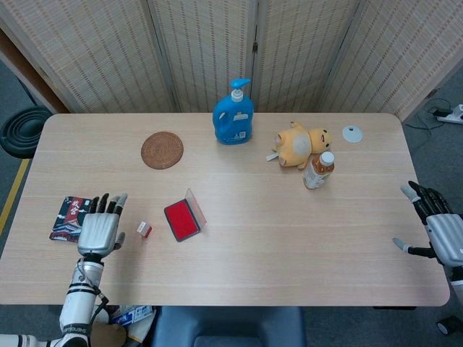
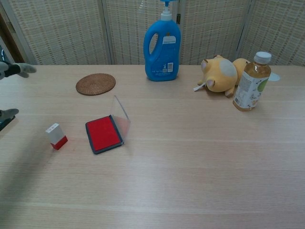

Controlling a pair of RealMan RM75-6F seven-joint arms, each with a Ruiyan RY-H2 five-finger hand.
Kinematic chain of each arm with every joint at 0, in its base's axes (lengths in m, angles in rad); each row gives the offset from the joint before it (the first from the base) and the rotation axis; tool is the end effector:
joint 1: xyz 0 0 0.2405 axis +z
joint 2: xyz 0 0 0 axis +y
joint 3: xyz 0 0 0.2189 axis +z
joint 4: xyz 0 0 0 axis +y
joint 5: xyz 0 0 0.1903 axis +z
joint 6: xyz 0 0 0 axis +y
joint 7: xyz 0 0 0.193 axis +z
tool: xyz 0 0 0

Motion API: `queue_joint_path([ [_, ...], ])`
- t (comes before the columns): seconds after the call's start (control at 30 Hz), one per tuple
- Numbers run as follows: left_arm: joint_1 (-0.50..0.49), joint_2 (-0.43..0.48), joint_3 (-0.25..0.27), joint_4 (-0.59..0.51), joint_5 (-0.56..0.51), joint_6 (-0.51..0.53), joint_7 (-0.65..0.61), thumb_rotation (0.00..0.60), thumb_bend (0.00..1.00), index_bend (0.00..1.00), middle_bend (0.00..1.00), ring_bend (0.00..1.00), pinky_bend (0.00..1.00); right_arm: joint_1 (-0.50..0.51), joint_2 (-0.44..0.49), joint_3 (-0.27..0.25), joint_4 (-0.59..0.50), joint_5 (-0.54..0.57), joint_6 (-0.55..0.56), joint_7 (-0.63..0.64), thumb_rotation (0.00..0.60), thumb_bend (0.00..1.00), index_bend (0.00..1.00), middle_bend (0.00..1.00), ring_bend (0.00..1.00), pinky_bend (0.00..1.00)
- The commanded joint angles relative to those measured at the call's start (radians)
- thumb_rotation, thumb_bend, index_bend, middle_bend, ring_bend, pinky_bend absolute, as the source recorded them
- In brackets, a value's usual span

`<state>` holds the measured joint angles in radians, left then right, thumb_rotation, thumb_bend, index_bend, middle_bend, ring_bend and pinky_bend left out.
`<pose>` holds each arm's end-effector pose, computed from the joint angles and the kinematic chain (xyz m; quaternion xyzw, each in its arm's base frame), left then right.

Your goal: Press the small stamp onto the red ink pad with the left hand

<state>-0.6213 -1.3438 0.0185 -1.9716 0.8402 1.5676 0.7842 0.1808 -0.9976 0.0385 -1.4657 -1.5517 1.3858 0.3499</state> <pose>-0.1690 0.2926 0.0769 -0.6581 -0.3645 -0.2558 0.6071 -0.2834 -0.2533 0.1919 0.6184 -0.4091 0.4087 0.5321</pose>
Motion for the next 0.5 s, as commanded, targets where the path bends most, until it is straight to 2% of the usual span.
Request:
queue_joint_path([
  [0.03,0.214,0.109,0.124,0.004,0.290,0.202,-0.252,0.600,0.33,0.00,0.02,0.00,0.04,-0.008,-0.010,0.005,-0.016,0.011,0.013,-0.053,0.600,0.17,0.00,0.00,0.00,0.00],
  [0.1,0.295,0.125,0.148,0.080,0.364,0.267,-0.386,0.600,0.33,0.00,0.00,0.00,0.01,-0.014,-0.018,0.011,-0.029,0.030,0.017,-0.094,0.600,0.17,0.00,0.00,0.00,0.00],
  [0.23,0.406,0.150,0.147,0.212,0.391,0.320,-0.575,0.600,0.33,0.00,0.00,0.00,0.00,-0.025,-0.040,0.018,-0.066,0.076,0.011,-0.189,0.600,0.17,0.00,0.00,0.00,0.00],
  [0.3,0.446,0.167,0.132,0.258,0.379,0.322,-0.647,0.600,0.33,0.00,0.00,0.00,0.00,-0.030,-0.057,0.017,-0.088,0.103,0.001,-0.249,0.600,0.17,0.00,0.00,0.00,0.00],
  [0.5,0.518,0.188,0.086,0.345,0.364,0.305,-0.759,0.600,0.33,0.00,0.00,0.00,0.00,-0.044,-0.096,0.016,-0.142,0.138,0.010,-0.385,0.600,0.17,0.00,0.00,0.00,0.00],
])
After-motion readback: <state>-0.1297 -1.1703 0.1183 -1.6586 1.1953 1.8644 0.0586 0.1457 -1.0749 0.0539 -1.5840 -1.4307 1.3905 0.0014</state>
